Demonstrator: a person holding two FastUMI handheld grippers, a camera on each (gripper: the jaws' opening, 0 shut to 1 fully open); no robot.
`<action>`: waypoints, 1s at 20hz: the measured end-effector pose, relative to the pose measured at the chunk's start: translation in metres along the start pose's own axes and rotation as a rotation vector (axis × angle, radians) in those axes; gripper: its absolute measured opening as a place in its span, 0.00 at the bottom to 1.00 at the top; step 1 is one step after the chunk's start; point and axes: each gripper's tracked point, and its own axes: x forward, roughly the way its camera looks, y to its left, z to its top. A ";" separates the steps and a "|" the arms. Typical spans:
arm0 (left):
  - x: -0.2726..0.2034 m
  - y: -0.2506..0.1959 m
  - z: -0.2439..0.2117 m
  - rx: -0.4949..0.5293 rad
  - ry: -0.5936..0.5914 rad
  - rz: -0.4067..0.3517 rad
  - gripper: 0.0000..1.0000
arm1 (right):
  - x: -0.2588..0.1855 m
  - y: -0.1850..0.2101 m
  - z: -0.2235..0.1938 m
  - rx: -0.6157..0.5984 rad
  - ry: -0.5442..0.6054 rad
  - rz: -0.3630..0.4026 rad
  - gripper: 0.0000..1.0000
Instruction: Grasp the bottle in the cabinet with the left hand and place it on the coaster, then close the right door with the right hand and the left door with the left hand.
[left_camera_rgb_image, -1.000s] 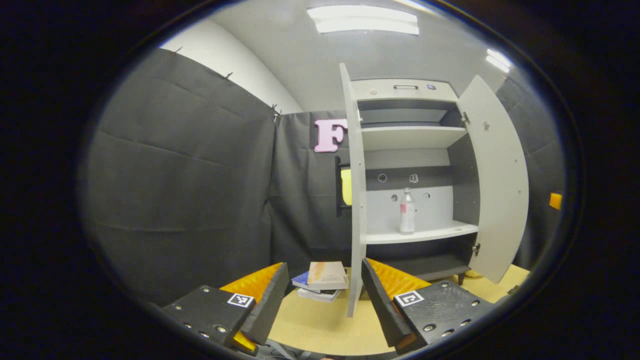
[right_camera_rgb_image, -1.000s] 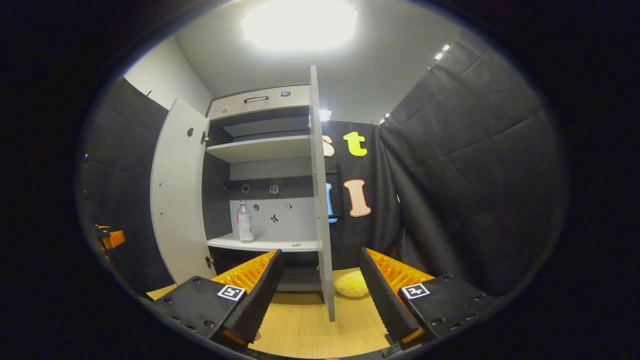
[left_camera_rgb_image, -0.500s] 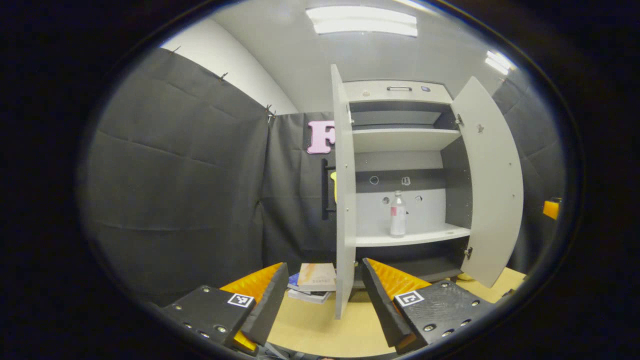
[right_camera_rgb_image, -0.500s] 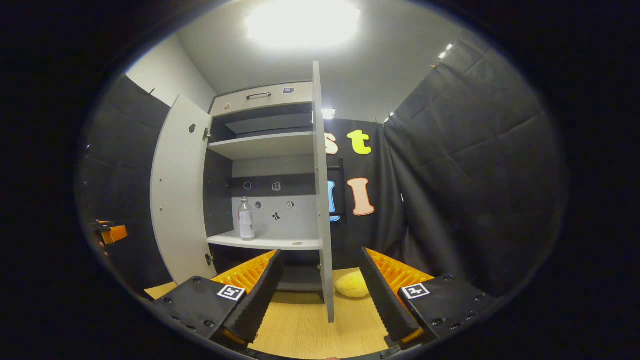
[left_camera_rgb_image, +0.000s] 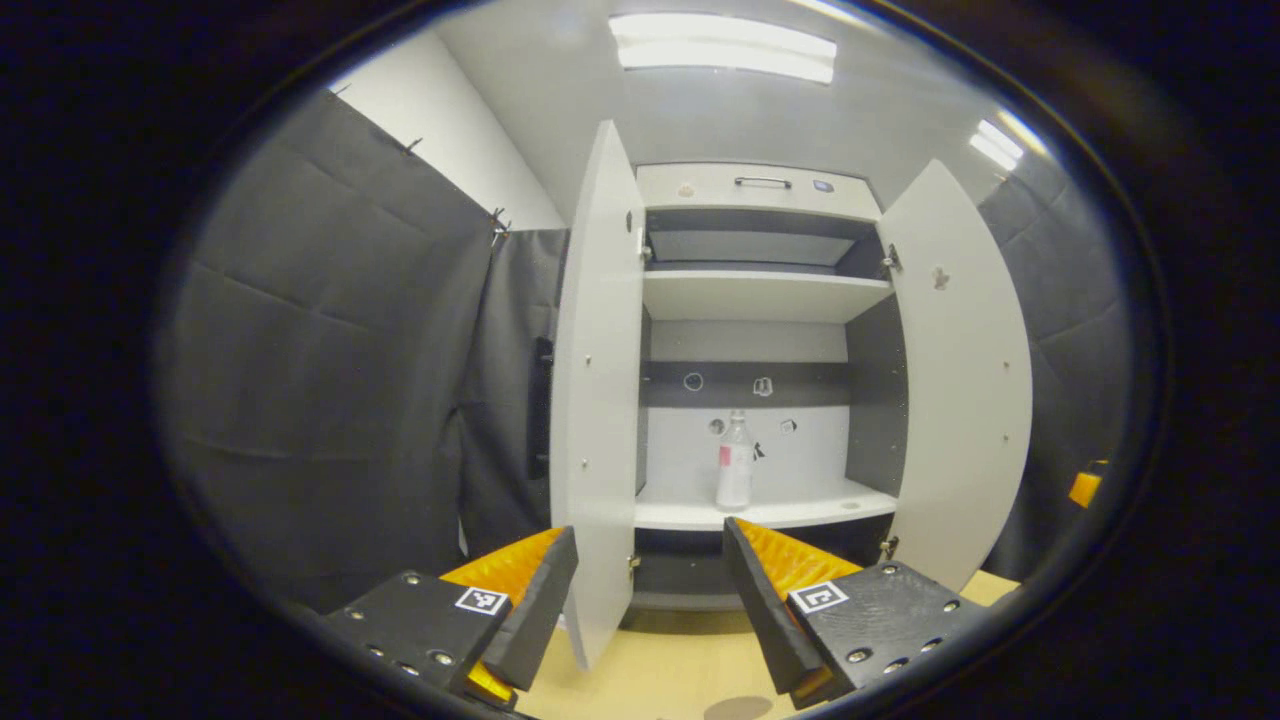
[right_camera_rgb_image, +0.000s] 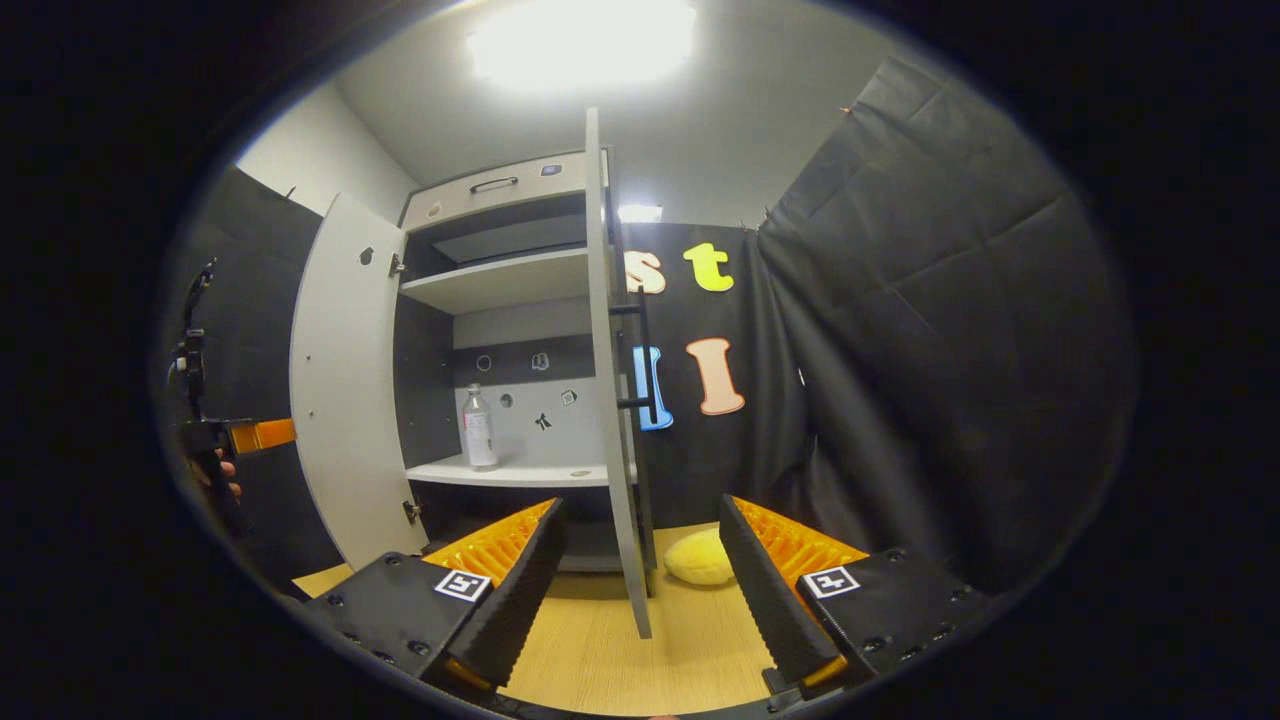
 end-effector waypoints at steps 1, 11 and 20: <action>0.014 -0.007 0.005 -0.008 -0.008 -0.012 0.86 | 0.000 -0.003 -0.002 -0.011 0.004 -0.003 0.97; 0.171 -0.071 0.016 -0.030 -0.017 -0.160 0.86 | 0.004 -0.040 -0.009 -0.078 0.037 -0.147 0.97; 0.287 -0.123 -0.012 -0.005 0.028 -0.271 0.86 | 0.019 -0.058 -0.005 -0.063 0.029 -0.308 0.97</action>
